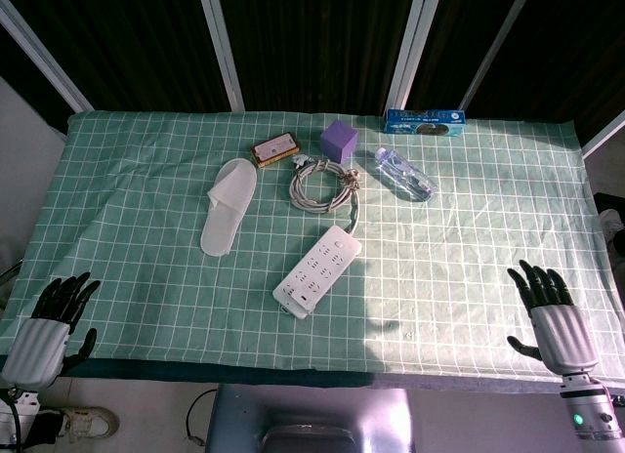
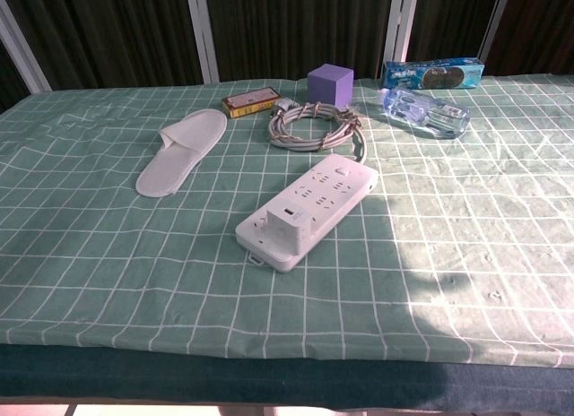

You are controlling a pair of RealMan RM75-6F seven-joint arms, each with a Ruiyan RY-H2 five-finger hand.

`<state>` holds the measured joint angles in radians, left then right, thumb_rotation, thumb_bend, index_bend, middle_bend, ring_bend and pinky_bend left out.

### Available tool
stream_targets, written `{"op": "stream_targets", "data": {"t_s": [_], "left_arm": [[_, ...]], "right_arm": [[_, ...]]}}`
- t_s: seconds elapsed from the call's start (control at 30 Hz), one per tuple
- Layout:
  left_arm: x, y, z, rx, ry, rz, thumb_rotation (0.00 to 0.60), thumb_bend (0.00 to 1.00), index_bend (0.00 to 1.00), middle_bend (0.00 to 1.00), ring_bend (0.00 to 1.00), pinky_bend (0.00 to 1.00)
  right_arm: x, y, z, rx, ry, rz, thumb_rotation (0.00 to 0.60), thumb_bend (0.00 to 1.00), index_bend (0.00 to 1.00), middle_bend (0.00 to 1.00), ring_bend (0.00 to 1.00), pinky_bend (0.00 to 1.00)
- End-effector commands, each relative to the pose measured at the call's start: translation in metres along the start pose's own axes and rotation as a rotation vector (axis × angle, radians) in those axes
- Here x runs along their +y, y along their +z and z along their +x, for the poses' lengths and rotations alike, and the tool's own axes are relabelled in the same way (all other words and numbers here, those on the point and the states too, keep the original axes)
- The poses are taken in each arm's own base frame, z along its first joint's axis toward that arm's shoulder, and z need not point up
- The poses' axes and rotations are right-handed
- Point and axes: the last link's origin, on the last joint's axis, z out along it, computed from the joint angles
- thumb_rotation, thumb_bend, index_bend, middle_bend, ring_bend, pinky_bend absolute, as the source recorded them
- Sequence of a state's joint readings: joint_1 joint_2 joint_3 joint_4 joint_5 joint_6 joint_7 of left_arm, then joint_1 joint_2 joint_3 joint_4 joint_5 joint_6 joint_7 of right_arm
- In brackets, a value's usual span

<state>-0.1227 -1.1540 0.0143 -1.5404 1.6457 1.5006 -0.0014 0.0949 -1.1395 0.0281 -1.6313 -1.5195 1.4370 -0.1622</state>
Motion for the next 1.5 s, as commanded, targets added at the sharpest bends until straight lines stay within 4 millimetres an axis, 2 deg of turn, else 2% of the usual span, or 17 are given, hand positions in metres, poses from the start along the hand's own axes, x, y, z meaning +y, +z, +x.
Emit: {"op": "stream_targets", "data": {"t_s": [0.03, 0.27, 0.4, 0.63, 0.9, 1.2, 1.5], "left_arm": [[0.001, 0.000, -0.001, -0.008, 0.006, -0.013, 0.600, 0.49, 0.00, 0.00, 0.00, 0.05], [0.020, 0.011, -0.014, -0.023, -0.049, -0.174, 0.600, 0.53, 0.00, 0.02, 0.00, 0.06], [0.035, 0.034, -0.031, -0.078, -0.057, -0.254, 0.600, 0.55, 0.00, 0.04, 0.00, 0.07], [0.072, 0.083, -0.054, -0.166, -0.011, -0.321, 0.600, 0.61, 0.00, 0.04, 0.01, 0.07], [0.115, 0.109, -0.074, -0.223, -0.038, -0.383, 0.600, 0.65, 0.00, 0.04, 0.00, 0.06], [0.145, 0.128, -0.099, -0.277, -0.033, -0.403, 0.600, 0.72, 0.00, 0.03, 0.00, 0.04], [0.164, 0.125, -0.121, -0.290, -0.002, -0.435, 0.600, 0.71, 0.00, 0.03, 0.00, 0.04]], "right_arm": [[0.001, 0.000, 0.000, 0.001, 0.003, -0.001, 0.600, 0.14, 0.00, 0.00, 0.00, 0.00], [-0.007, 0.001, -0.002, 0.000, 0.010, 0.051, 0.600, 0.14, 0.00, 0.00, 0.00, 0.00], [-0.019, 0.007, -0.010, -0.004, 0.002, 0.125, 0.600, 0.14, 0.00, 0.00, 0.00, 0.00], [-0.056, 0.024, -0.013, -0.012, 0.020, 0.285, 0.600, 0.14, 0.00, 0.00, 0.00, 0.00], [-0.095, 0.050, -0.007, -0.042, 0.011, 0.363, 0.600, 0.14, 0.00, 0.00, 0.00, 0.00], [-0.116, 0.064, -0.009, -0.091, 0.010, 0.371, 0.600, 0.14, 0.00, 0.00, 0.00, 0.00], [-0.122, 0.067, -0.016, -0.131, 0.001, 0.369, 0.600, 0.14, 0.00, 0.00, 0.00, 0.00]]}}
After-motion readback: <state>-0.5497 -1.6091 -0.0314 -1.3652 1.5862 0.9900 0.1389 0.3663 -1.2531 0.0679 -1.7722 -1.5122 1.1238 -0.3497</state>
